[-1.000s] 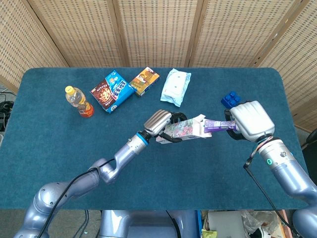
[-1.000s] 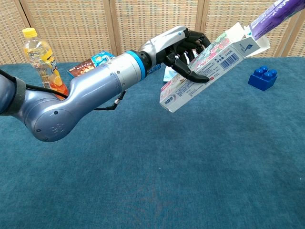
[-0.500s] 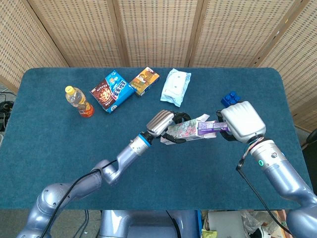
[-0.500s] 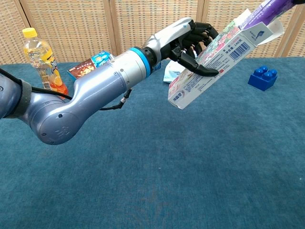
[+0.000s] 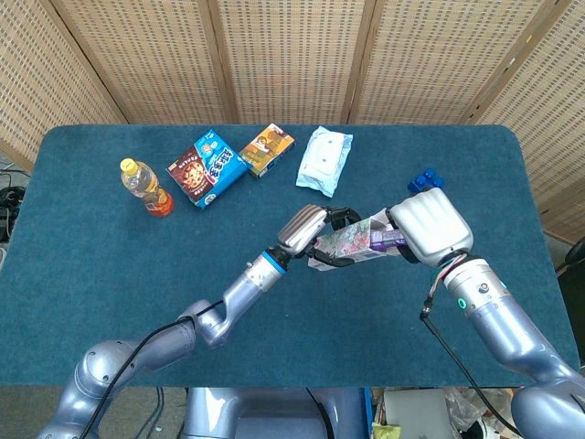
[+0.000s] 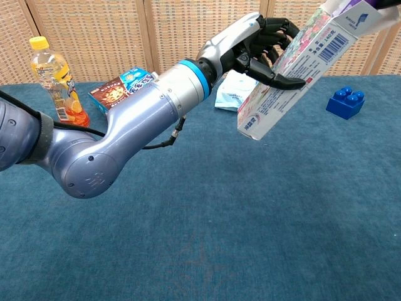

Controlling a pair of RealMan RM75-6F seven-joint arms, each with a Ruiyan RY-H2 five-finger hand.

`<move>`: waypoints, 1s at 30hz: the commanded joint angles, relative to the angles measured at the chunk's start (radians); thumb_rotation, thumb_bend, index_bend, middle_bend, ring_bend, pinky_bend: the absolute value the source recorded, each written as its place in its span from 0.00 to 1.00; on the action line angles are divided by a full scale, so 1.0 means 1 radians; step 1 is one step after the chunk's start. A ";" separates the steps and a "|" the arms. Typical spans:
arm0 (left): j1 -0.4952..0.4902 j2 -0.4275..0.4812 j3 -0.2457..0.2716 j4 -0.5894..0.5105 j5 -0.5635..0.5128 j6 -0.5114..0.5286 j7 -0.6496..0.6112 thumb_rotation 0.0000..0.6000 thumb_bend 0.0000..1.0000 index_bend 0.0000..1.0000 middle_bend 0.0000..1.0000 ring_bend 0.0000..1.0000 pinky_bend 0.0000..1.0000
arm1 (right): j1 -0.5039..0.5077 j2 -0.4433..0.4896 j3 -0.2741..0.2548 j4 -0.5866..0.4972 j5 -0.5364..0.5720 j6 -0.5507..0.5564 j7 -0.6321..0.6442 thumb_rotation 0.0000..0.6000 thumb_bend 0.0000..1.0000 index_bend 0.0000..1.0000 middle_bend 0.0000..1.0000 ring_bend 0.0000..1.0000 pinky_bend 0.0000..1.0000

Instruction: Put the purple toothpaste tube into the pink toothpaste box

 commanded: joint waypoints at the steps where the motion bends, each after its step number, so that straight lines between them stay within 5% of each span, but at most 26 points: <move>1: -0.004 -0.007 -0.005 0.003 -0.004 0.001 -0.008 1.00 0.32 0.61 0.57 0.51 0.49 | 0.038 0.003 -0.033 -0.045 0.032 0.074 -0.094 1.00 0.03 0.09 0.04 0.06 0.12; 3: -0.007 -0.011 -0.006 0.005 -0.005 -0.001 -0.013 1.00 0.32 0.61 0.57 0.51 0.49 | 0.038 -0.007 -0.031 -0.051 0.014 0.115 -0.108 1.00 0.00 0.00 0.00 0.00 0.01; 19: -0.005 -0.010 -0.004 0.011 -0.005 0.011 -0.015 1.00 0.32 0.61 0.57 0.51 0.49 | -0.072 0.102 0.015 -0.037 -0.106 0.189 0.024 1.00 0.00 0.00 0.00 0.00 0.00; 30: 0.059 0.147 0.148 -0.027 0.114 0.034 0.114 1.00 0.32 0.61 0.57 0.51 0.49 | -0.274 0.029 -0.040 0.193 -0.331 0.189 0.277 1.00 0.00 0.00 0.00 0.00 0.00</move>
